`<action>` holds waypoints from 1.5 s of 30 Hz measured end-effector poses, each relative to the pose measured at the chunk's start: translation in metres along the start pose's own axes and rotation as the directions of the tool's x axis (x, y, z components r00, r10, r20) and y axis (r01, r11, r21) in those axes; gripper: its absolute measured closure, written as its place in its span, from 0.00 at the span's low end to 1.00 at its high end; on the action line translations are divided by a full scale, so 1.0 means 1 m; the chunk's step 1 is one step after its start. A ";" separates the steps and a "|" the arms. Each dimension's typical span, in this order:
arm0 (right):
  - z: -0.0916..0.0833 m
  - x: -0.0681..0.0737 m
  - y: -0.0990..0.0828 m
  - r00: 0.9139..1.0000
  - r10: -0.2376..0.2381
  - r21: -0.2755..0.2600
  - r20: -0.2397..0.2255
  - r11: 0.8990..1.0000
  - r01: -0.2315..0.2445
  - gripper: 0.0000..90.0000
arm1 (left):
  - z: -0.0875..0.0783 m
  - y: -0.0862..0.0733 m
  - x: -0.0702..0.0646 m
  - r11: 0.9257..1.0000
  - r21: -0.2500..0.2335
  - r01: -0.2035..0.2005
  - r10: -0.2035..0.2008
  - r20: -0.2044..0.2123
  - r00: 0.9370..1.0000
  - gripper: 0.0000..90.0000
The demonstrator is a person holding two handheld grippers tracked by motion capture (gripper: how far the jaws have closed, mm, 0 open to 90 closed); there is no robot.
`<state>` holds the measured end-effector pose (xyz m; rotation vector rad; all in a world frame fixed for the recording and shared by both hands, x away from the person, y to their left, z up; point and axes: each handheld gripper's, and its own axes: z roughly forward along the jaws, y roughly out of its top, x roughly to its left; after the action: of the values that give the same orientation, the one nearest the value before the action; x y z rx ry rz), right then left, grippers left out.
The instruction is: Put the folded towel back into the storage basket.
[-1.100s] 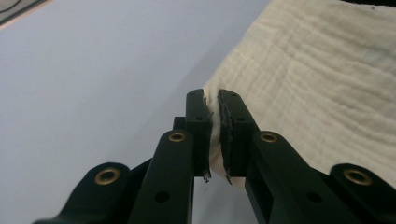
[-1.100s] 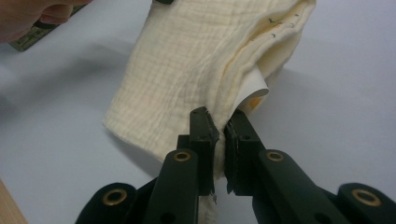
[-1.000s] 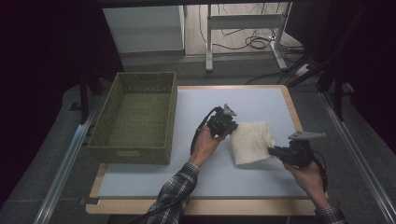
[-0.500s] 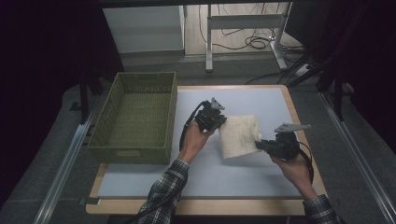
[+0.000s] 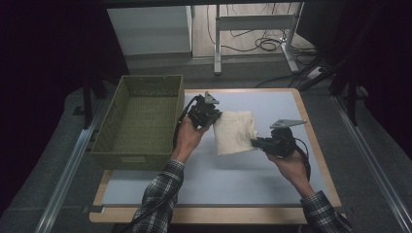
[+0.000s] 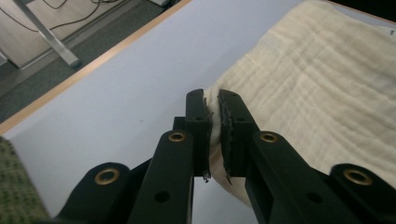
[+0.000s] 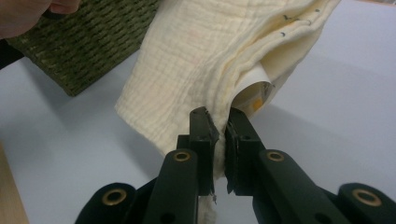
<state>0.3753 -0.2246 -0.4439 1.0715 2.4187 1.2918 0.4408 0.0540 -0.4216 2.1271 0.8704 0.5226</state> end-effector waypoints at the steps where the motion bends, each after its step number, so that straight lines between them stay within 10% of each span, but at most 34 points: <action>1: 0.001 0.001 0.002 1.000 -0.001 0.001 -0.004 1.000 0.001 0.92 | -0.002 0.000 0.003 1.000 -0.001 0.001 -0.001 -0.005 1.000 0.92; 23: 0.023 0.027 0.050 0.998 -0.024 -0.036 -0.065 0.999 0.022 0.92 | -0.053 0.000 0.046 0.999 -0.034 0.022 -0.026 -0.101 0.995 0.92; 45: 0.065 0.073 0.108 0.990 -0.078 -0.062 -0.115 0.996 0.071 0.91 | -0.114 -0.012 0.100 0.997 -0.051 0.053 -0.063 -0.225 0.972 0.92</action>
<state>0.4085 -0.0948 -0.3862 0.9051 2.4625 1.4289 0.4355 0.1889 -0.3521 2.0215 1.0342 0.7583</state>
